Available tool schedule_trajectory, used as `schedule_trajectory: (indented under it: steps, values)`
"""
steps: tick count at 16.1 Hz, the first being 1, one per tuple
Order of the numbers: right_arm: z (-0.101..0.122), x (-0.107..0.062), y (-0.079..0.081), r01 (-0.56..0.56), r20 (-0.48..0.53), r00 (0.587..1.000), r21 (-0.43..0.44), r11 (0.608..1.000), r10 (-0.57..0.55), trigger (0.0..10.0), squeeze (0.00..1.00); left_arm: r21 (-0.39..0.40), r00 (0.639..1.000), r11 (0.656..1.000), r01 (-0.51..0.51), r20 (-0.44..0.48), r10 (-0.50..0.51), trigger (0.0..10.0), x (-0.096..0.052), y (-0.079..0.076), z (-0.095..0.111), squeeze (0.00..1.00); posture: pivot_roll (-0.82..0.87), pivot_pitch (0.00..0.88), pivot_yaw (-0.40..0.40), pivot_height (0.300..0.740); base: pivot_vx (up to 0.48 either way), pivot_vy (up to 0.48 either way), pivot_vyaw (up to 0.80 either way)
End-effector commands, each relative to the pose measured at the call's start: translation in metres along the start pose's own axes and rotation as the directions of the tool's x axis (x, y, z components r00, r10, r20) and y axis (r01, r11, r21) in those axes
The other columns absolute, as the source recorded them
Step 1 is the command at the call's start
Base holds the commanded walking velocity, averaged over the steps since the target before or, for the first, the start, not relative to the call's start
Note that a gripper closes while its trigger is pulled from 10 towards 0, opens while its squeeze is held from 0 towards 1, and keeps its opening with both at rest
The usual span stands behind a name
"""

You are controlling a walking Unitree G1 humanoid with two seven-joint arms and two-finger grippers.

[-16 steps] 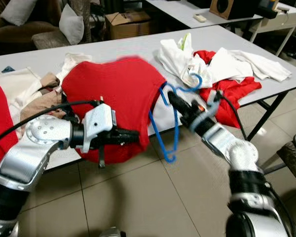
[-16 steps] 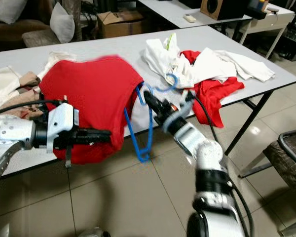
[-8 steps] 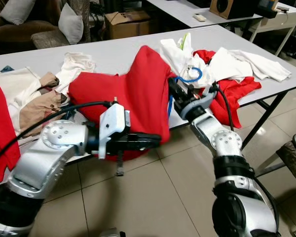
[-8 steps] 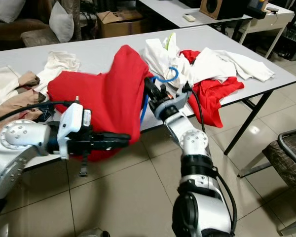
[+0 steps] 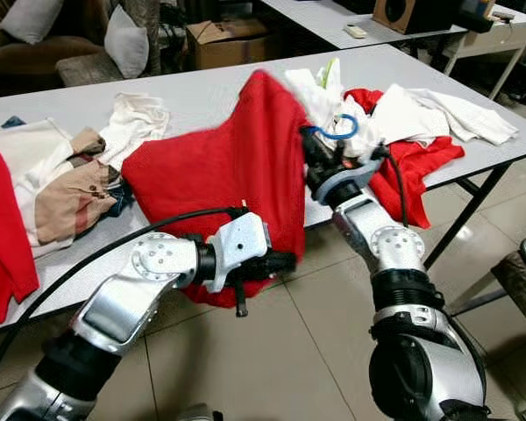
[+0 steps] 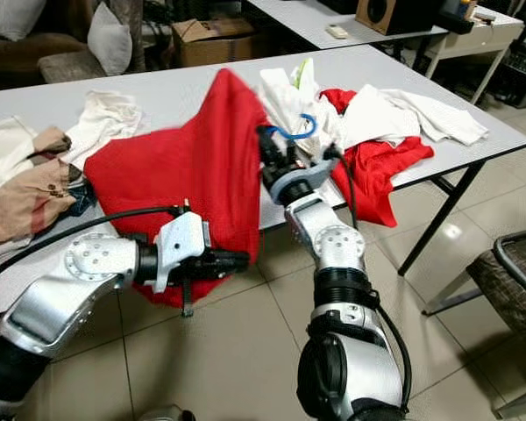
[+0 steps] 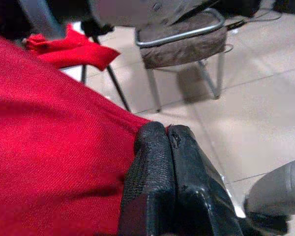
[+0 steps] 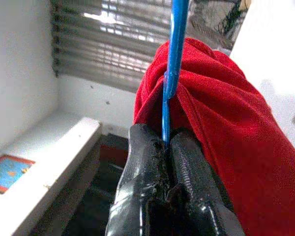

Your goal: Hang hanger

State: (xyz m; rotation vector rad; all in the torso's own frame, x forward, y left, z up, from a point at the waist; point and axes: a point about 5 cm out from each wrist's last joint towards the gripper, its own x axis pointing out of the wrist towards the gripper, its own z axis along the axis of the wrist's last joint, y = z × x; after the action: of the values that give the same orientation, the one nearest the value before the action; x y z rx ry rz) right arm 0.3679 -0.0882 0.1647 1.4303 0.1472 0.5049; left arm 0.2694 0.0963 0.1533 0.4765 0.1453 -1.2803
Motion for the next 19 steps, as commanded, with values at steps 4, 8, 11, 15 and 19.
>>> schedule_trajectory:
  steps: [4,8,11,15,19]
  values:
    - [0.010,0.008,0.029,-0.087,0.037,0.995,-0.018,0.996,0.088,10.0,0.00,0.098,0.986,0.984,-0.150,-0.053,0.156,0.0,0.016,0.011,-0.007,0.00,-0.05,0.000,0.021,0.740,0.000,0.000,0.00]
    - [0.015,-0.001,0.035,-0.073,0.042,0.996,-0.048,0.996,0.075,10.0,0.00,0.146,0.873,0.866,-0.478,-0.032,0.487,10.0,-0.007,0.029,-0.031,0.00,-0.02,0.000,0.002,0.740,0.000,0.000,0.00]
    - [0.024,-0.015,0.034,-0.027,0.072,0.997,-0.117,0.993,0.036,10.0,0.00,-0.036,0.900,0.900,-0.434,0.023,0.434,10.0,-0.015,0.003,-0.044,0.00,-0.04,0.000,0.031,0.740,0.000,0.000,0.00]
    - [0.039,-0.045,0.031,-0.001,0.120,0.993,-0.145,0.989,0.018,10.0,0.00,-0.266,0.915,0.889,-0.374,0.048,0.399,10.0,-0.032,-0.027,-0.057,1.00,-0.01,0.000,0.016,0.740,0.000,0.000,0.00]
    - [0.046,-0.064,0.024,0.004,0.164,0.986,-0.133,0.991,0.018,10.0,0.00,-0.486,0.775,0.703,-0.519,0.078,0.627,10.0,-0.070,-0.014,-0.057,1.00,-0.01,0.000,0.028,0.740,0.000,0.000,0.00]
